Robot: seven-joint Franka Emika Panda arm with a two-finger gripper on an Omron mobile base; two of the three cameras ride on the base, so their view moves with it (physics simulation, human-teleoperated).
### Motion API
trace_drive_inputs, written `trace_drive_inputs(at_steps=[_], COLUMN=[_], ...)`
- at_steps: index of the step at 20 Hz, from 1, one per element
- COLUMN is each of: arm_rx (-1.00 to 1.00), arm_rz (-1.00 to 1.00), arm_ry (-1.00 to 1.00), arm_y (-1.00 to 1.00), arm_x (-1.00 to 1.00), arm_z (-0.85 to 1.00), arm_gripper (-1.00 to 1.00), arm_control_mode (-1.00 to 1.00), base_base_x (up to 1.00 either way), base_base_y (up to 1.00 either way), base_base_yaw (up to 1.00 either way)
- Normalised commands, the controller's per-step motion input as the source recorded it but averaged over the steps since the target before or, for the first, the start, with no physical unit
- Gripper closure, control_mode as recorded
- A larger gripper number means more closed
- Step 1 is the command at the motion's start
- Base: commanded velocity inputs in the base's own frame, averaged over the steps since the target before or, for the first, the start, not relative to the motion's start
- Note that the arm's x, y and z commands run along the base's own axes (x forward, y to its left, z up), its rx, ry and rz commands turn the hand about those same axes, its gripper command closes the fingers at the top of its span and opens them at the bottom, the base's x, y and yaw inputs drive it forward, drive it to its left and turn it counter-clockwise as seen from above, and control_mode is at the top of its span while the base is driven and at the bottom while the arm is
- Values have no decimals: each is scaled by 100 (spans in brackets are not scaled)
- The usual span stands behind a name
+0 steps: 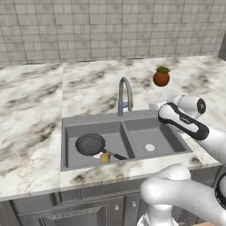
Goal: Pick the pan and sponge and place them into the sink. Then turn on the water.
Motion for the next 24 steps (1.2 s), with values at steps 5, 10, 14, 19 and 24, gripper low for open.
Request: trace_drive_inputs(at_steps=[5, 10, 14, 19, 24], arm_rx=[-4, -5, -4, -5, -1], arm_rz=[16, 5, 0, 1, 3], arm_ry=[0, 0, 0, 0, 0], arm_y=[-44, -1, 0, 0, 0], arm_x=[20, 47, 48, 17, 0], arm_z=[-20, 0, 0, 0, 0], arm_gripper=[-100, -100, -100, -100, -100], arm_control_mode=[-100, -100, -100, -100, -100], base_base_x=[0, 0, 0, 0, 0], base_base_y=[0, 0, 0, 0, 0], base_base_yaw=[0, 0, 0, 0, 0])
